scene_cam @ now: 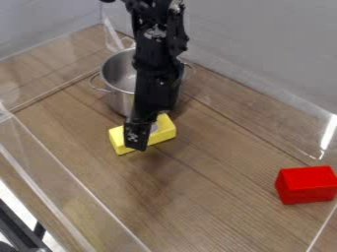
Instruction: Put butter into the silver pot
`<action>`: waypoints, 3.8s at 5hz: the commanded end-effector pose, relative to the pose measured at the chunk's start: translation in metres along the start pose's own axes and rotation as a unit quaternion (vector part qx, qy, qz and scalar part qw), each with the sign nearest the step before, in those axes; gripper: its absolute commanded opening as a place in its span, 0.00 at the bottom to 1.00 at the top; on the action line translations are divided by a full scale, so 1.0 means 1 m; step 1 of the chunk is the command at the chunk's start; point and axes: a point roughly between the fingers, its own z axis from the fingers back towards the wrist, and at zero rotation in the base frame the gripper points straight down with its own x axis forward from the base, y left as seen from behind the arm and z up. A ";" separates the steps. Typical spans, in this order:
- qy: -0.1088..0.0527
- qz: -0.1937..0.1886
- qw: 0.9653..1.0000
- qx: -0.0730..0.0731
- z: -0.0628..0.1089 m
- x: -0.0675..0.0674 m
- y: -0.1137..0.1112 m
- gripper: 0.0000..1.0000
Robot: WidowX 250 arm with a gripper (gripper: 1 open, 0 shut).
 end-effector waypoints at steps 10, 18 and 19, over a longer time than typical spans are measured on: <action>-0.036 -0.060 0.997 0.033 -0.008 -0.005 -0.006 1.00; -0.058 -0.126 0.989 0.040 -0.070 -0.015 -0.020 0.00; -0.059 -0.107 0.992 0.037 -0.073 -0.010 -0.015 0.00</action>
